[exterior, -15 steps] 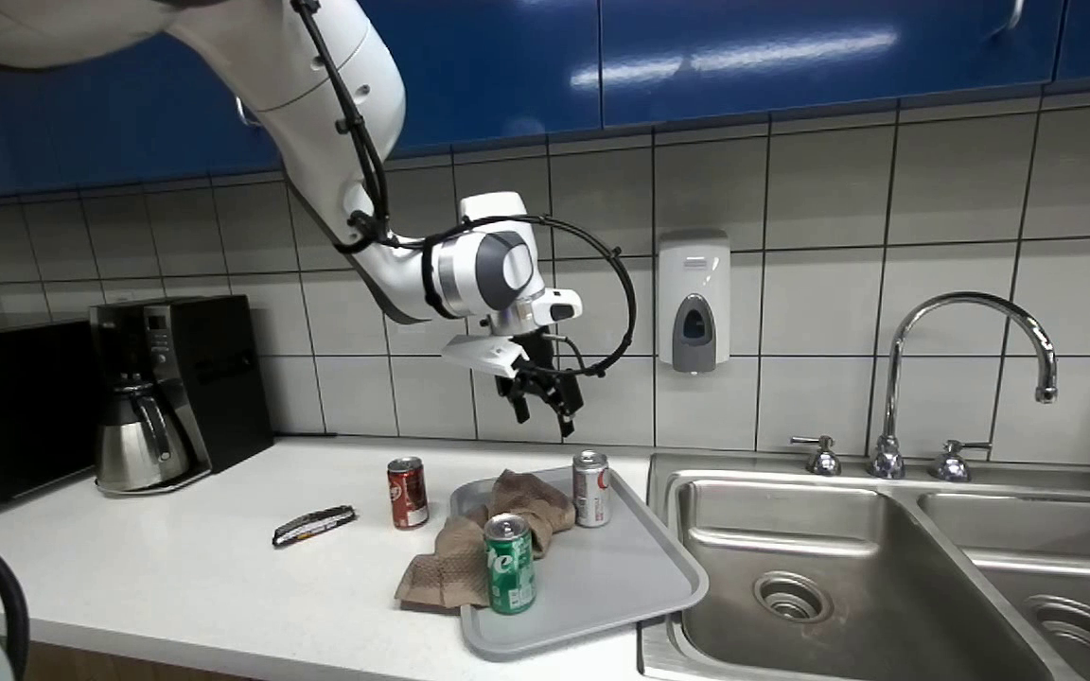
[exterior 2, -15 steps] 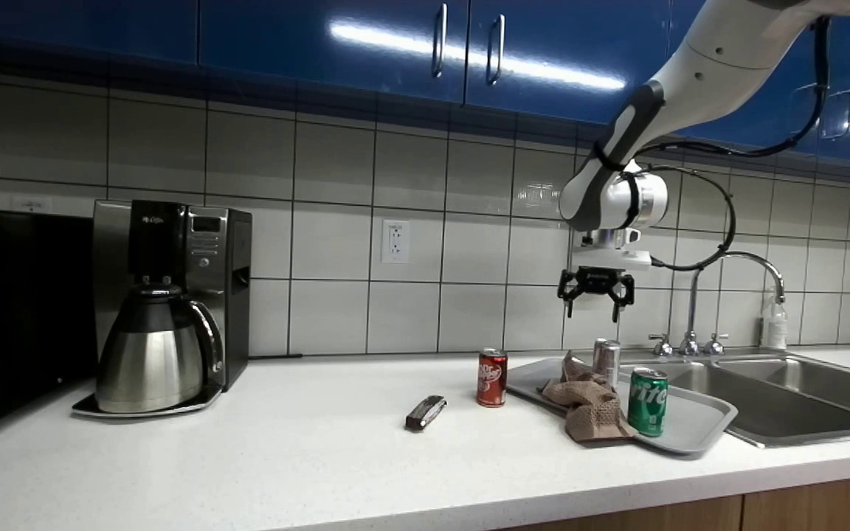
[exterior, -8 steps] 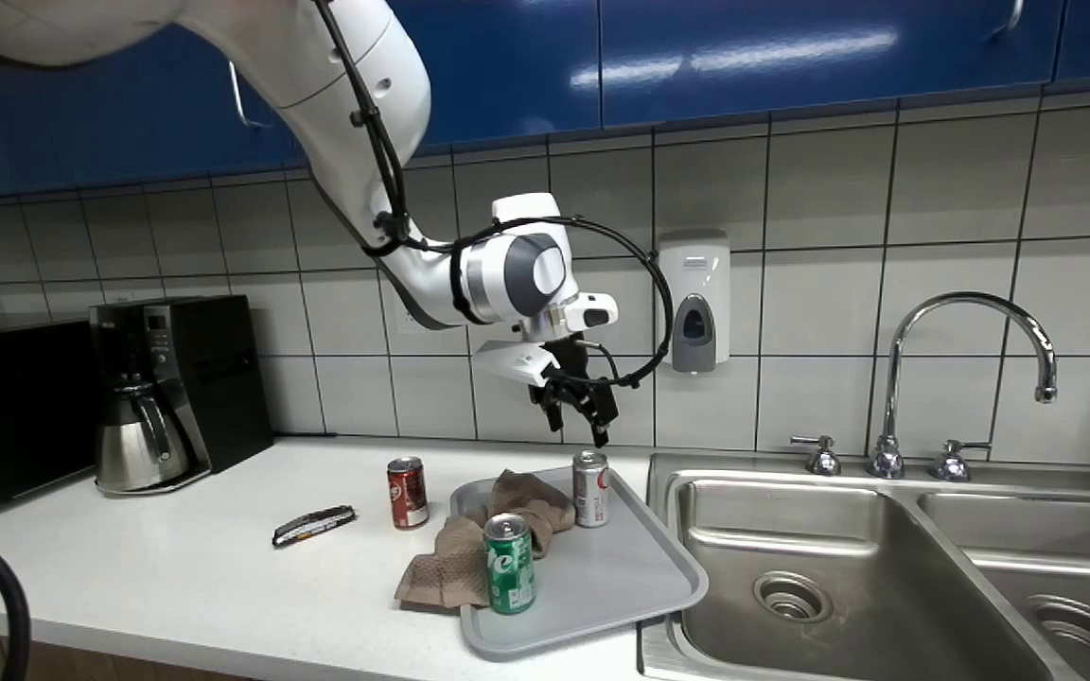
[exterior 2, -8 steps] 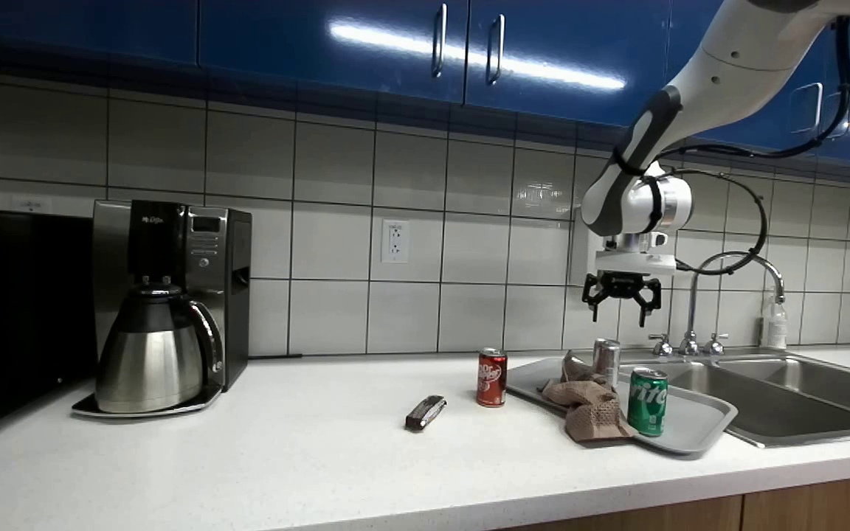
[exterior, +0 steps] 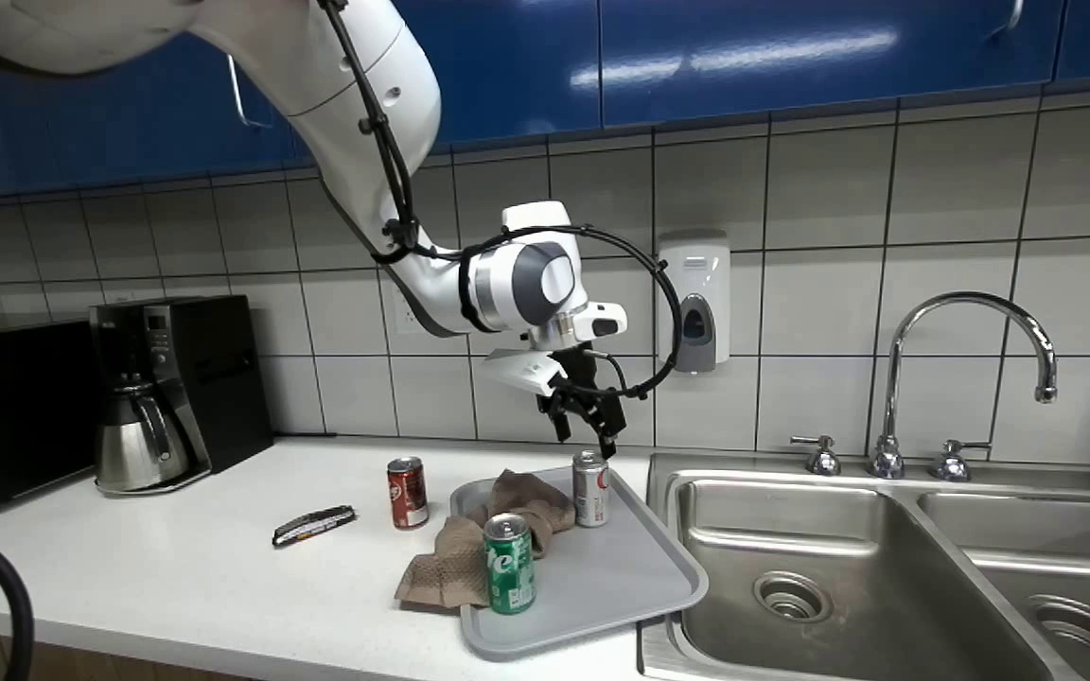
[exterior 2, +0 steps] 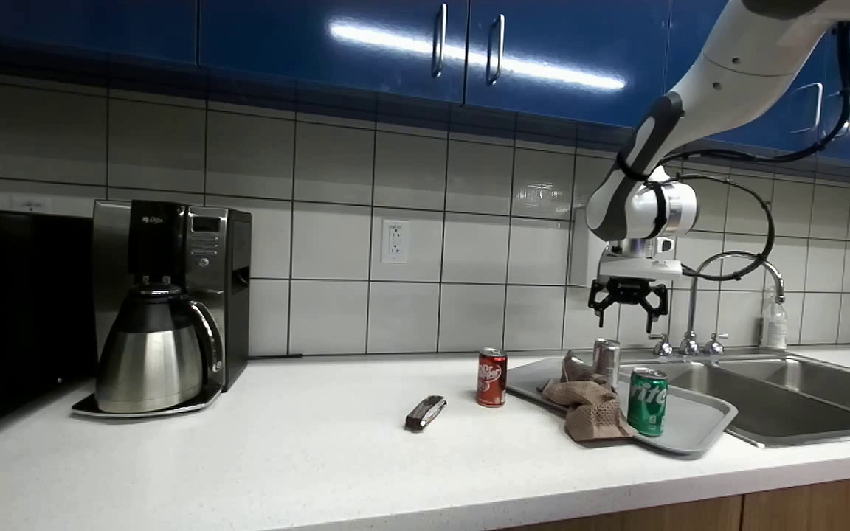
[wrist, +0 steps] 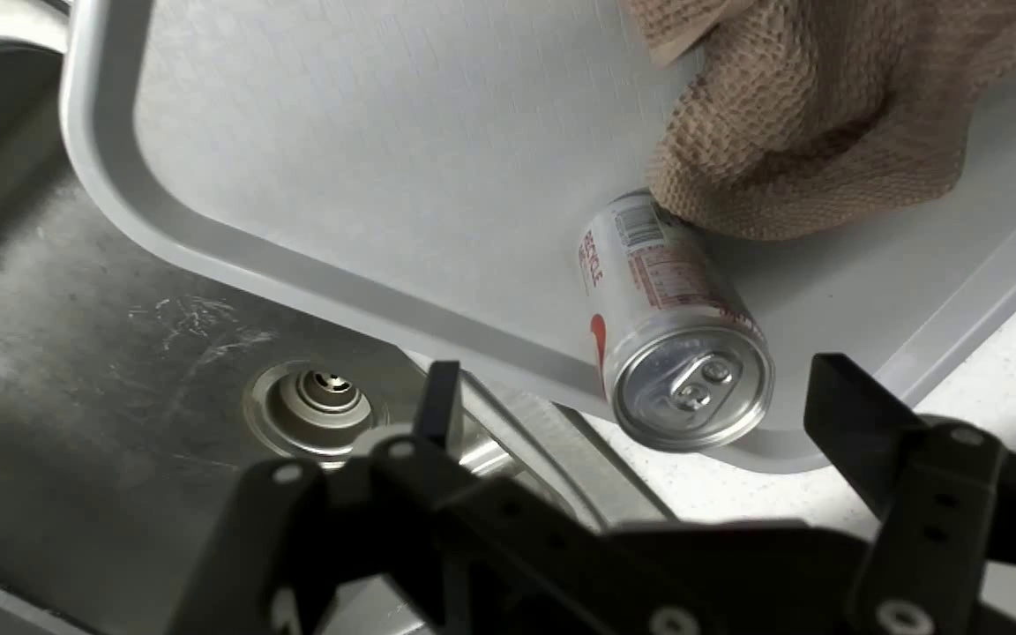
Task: Move the objects off of the tray
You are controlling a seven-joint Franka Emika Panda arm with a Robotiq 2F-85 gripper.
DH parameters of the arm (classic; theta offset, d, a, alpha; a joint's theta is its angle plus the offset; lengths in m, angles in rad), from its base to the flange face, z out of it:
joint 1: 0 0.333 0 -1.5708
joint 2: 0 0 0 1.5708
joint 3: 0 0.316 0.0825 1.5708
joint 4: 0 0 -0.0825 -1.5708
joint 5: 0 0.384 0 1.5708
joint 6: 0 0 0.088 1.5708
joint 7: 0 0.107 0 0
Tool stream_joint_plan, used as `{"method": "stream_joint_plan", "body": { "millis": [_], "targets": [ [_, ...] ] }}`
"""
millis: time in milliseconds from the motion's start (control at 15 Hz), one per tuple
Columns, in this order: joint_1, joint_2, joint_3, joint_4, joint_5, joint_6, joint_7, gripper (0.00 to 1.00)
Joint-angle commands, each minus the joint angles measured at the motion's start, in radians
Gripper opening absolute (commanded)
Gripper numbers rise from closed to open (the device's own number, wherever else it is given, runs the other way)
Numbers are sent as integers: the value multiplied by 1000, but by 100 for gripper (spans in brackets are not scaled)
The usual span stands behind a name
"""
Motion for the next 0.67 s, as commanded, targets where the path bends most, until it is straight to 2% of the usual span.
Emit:
{"method": "stream_joint_plan", "body": {
  "millis": [0, 600],
  "targets": [
    [-17, 37, 16, 32, 19, -12, 9, 100],
    [-14, 160, 29, 154, 40, -46, 4, 100]
  ]
}}
